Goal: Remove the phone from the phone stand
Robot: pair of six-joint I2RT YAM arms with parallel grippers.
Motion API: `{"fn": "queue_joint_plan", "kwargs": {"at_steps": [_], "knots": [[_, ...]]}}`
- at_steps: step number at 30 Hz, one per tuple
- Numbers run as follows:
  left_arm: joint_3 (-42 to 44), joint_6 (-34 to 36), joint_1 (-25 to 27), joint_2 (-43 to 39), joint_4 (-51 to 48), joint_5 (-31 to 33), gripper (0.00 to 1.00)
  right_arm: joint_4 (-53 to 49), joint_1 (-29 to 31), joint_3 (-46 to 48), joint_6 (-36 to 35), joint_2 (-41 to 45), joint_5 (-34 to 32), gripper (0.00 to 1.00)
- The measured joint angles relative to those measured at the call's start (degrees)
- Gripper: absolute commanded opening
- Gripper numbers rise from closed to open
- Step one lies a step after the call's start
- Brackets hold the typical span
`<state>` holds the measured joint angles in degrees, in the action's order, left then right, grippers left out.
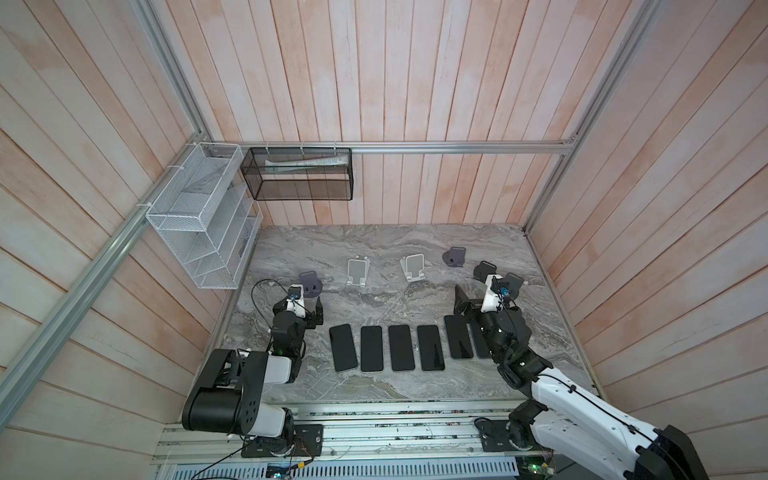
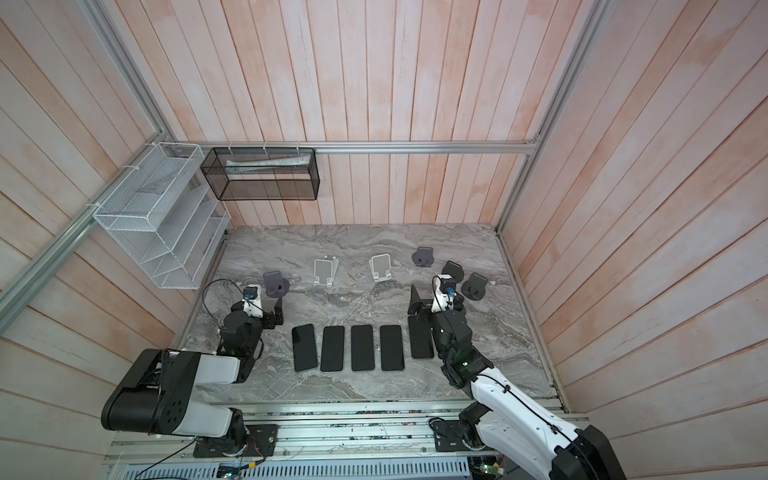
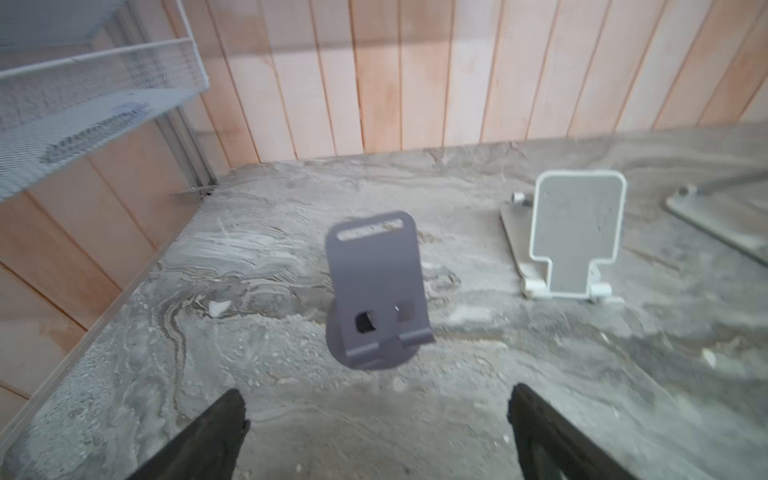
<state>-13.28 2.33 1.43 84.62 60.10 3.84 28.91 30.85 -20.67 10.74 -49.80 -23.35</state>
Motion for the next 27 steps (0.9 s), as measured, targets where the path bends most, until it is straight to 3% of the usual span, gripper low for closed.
{"fn": "queue_joint_plan", "kwargs": {"at_steps": [2, 7, 15, 19, 27], "knots": [[-0.26, -1.53, -2.34, 2.62, 3.96, -0.11, 1.00, 1.05, -1.66, 0.98, 0.09, 0.37, 0.35, 0.98], [-1.79, -3.26, -2.38, 3.72, 3.74, -0.20, 1.00, 5.07, -6.62, 1.88, -2.58, -1.25, 3.30, 0.98], [-2.16, -4.09, -2.38, 3.72, 3.76, -0.17, 1.00, 17.03, -17.70, 1.88, -17.16, -11.21, 8.35, 0.98], [-2.16, -4.11, -2.38, 3.72, 3.76, -0.20, 1.00, 23.50, -24.11, 3.23, -17.38, -18.51, 12.76, 0.98], [-2.16, -4.28, -2.38, 3.72, 3.76, -0.20, 1.00, 29.99, -25.68, 9.53, -17.38, -27.85, 16.48, 0.98]]}}
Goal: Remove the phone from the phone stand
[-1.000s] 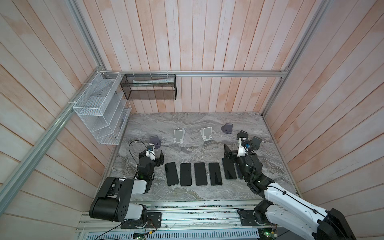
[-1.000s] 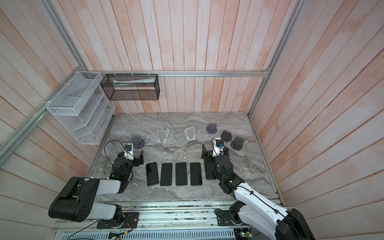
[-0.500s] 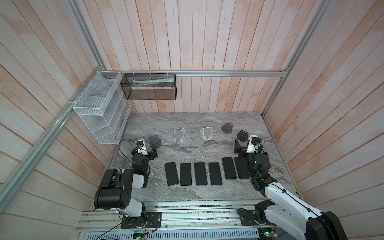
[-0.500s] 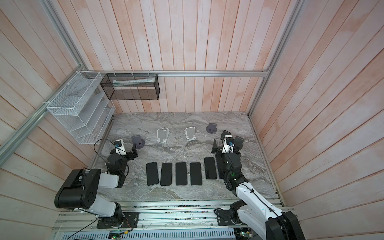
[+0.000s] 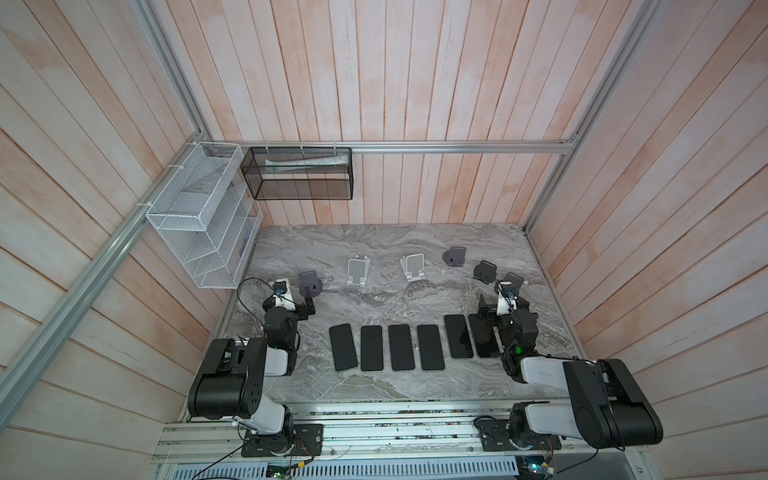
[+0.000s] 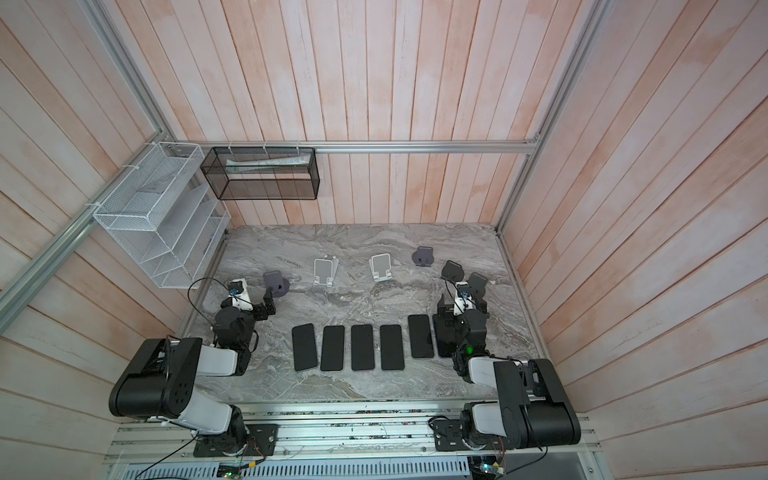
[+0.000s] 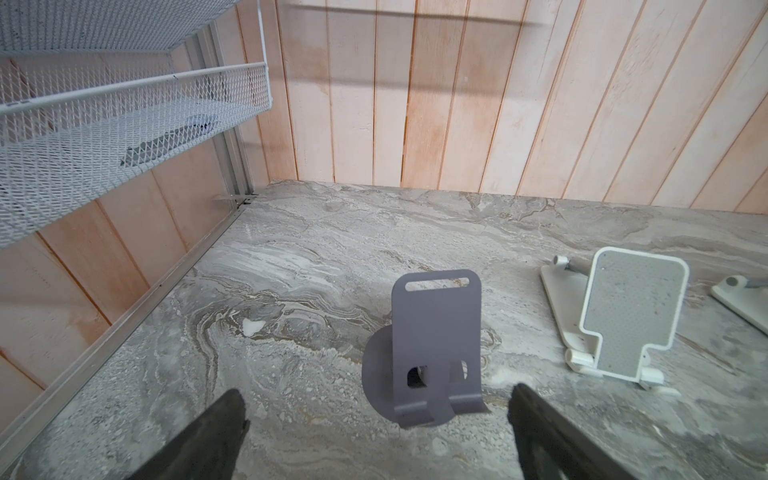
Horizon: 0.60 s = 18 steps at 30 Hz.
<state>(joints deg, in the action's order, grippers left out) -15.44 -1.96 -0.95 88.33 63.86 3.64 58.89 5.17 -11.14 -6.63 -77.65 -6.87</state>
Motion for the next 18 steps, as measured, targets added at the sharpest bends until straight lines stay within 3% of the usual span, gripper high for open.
{"fn": "queue_joint_plan", "kwargs": {"at_steps": [6, 9, 13, 18], "knots": [[0.00, -0.04, 0.00, 0.00, 0.00, -0.02, 1.00, 18.29, -4.50, 3.80, 3.61, -10.97, 1.68, 0.98], [0.00, -0.02, 0.00, 0.00, 0.00, 0.00, 1.00, 12.57, -5.38, 1.22, 6.05, -11.04, 0.61, 0.98], [0.00, -0.02, 0.00, 0.00, 0.00, 0.00, 1.00, 16.26, -6.29, -0.44, 8.57, -10.99, -1.05, 0.98], [0.00, -0.02, 0.00, 0.00, -0.02, 0.00, 1.00, 13.11, -6.36, -1.38, 8.81, -10.32, -1.14, 0.98]]}}
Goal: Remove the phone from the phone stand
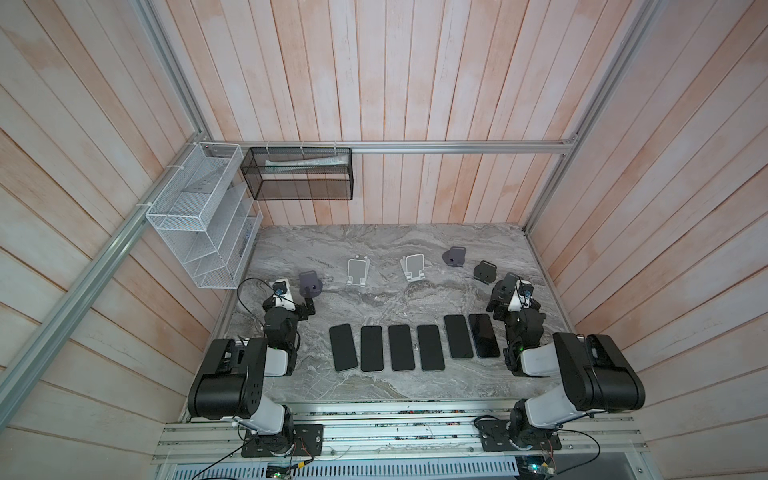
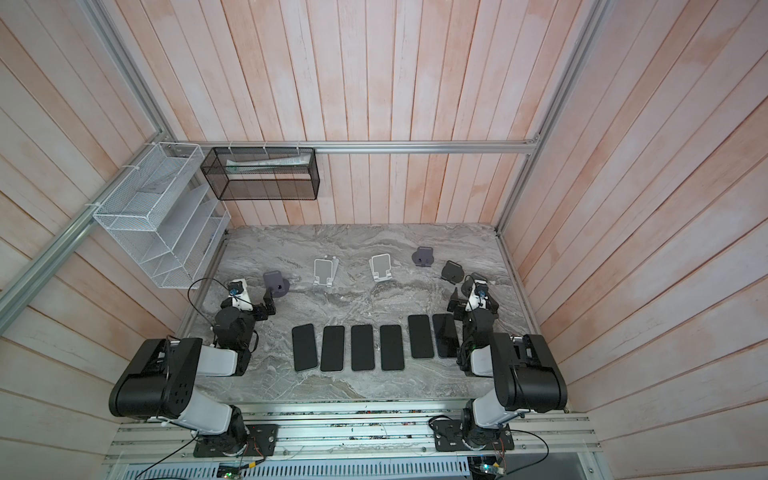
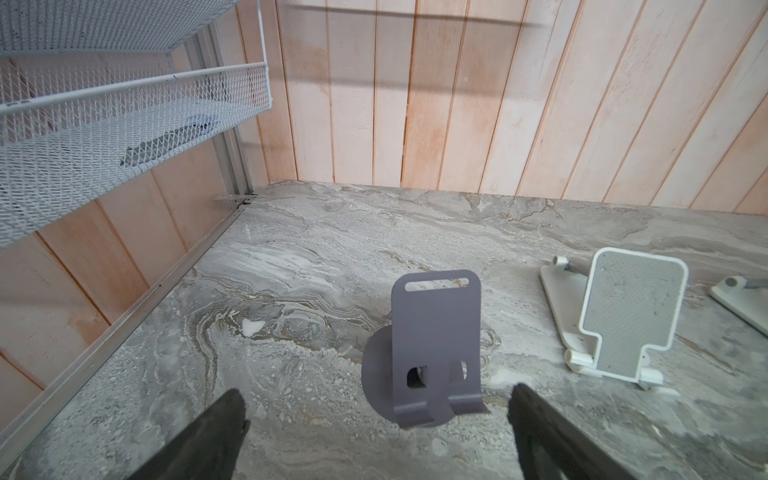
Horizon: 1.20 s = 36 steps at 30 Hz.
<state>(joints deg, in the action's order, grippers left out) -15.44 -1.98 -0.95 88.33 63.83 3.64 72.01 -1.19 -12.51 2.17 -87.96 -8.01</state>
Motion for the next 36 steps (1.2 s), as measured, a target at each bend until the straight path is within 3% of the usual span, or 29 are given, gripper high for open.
{"fn": "queue_joint_plan", "kwargs": {"at_steps": [36], "knots": [[0.00, 0.04, 0.66, 0.00, 0.02, 0.39, 1.00, -2.62, 0.42, -0.20, -0.07, 0.13, -0.42, 0.98]]}}
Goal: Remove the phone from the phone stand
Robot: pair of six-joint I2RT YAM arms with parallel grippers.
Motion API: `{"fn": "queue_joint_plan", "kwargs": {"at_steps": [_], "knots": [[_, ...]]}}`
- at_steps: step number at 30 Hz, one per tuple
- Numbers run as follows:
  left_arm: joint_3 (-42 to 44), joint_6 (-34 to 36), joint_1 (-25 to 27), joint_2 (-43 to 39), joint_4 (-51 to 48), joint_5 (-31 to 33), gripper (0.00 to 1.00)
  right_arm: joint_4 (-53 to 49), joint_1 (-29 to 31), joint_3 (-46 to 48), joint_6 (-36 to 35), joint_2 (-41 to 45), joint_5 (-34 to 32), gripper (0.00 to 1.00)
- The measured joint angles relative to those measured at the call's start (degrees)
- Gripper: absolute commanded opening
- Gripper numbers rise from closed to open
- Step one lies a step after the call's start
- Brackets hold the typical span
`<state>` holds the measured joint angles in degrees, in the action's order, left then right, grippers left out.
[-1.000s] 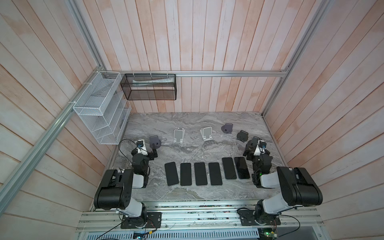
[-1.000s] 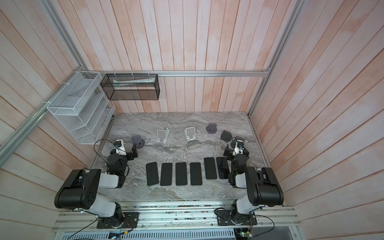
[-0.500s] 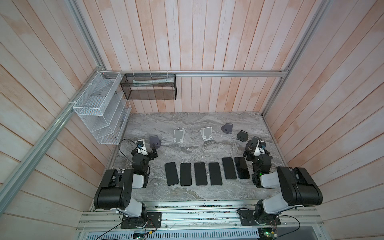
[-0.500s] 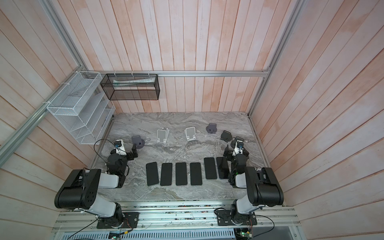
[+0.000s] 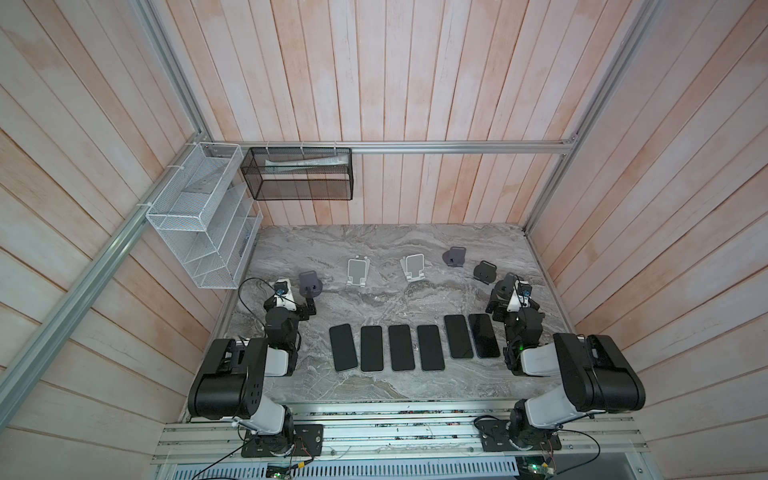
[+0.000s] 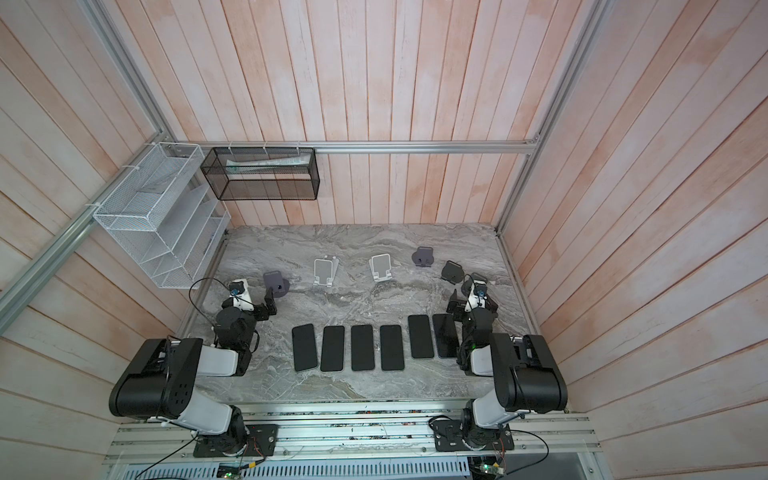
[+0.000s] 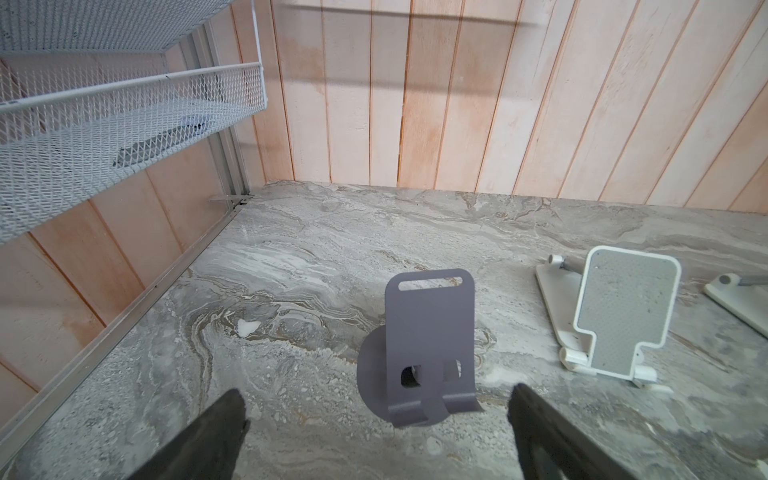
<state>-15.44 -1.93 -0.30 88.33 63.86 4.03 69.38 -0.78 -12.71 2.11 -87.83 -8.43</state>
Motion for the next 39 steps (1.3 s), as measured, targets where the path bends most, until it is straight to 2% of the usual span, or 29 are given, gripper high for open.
{"fn": "queue_joint_plan", "kwargs": {"at_steps": [32, 39], "knots": [[0.00, 0.00, 0.00, 0.00, 0.00, 0.55, 1.00, 0.00, 0.92, -0.02, -0.20, 0.00, -1.79, 0.98], [0.00, 0.00, 0.00, 0.00, 0.00, 0.55, 1.00, 0.00, 0.90, -0.42, -0.31, 0.00, -0.50, 0.98]]}}
